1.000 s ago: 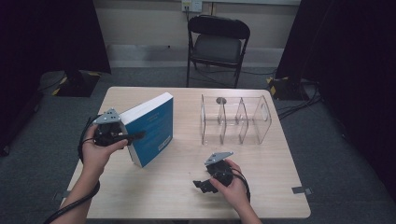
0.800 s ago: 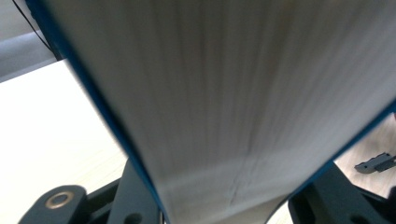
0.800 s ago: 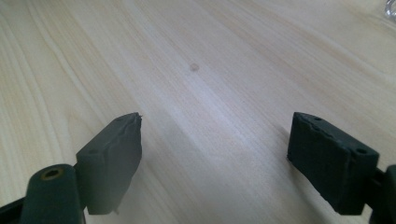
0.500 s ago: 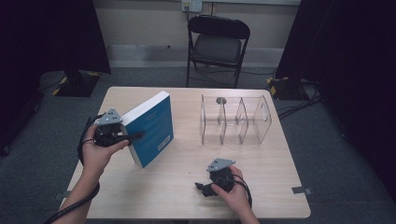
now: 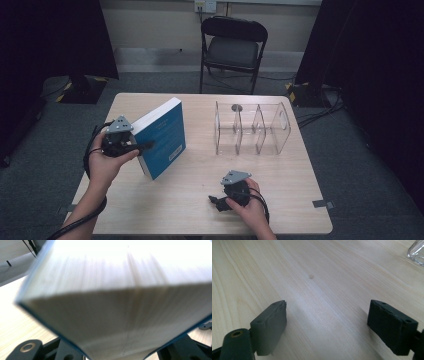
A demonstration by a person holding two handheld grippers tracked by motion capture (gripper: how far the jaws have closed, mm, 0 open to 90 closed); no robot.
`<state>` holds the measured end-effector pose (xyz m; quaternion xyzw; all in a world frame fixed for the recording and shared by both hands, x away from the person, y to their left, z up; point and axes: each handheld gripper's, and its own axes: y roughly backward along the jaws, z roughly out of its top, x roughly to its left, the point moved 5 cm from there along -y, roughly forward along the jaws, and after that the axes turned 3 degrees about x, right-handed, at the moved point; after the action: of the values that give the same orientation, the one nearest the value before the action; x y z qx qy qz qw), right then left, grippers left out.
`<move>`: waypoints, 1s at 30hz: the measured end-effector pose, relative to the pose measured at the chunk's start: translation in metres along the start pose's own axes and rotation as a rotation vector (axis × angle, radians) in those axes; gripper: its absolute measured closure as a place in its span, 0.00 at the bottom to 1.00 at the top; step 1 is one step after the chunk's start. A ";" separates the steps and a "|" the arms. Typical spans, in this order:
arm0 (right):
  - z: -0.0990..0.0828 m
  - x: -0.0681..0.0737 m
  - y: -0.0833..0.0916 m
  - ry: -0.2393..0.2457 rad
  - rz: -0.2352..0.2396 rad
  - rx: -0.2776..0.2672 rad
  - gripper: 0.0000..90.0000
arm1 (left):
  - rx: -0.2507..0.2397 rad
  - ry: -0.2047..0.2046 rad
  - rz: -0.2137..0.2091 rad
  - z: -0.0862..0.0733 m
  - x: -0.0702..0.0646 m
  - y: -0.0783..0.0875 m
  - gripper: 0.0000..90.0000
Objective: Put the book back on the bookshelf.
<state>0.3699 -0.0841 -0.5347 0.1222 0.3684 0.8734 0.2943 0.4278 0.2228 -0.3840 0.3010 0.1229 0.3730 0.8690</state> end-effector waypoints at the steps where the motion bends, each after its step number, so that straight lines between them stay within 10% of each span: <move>1: 0.000 0.000 0.000 -0.001 0.000 0.000 0.17 | 0.001 0.009 0.001 0.000 0.000 0.000 0.63; 30: 0.000 0.000 0.000 0.001 0.000 0.001 0.16 | 0.266 0.067 -0.006 0.021 0.000 0.011 0.64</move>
<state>0.3698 -0.0839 -0.5348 0.1220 0.3691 0.8731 0.2942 0.4305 0.2198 -0.3604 0.4006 0.2013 0.3607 0.8179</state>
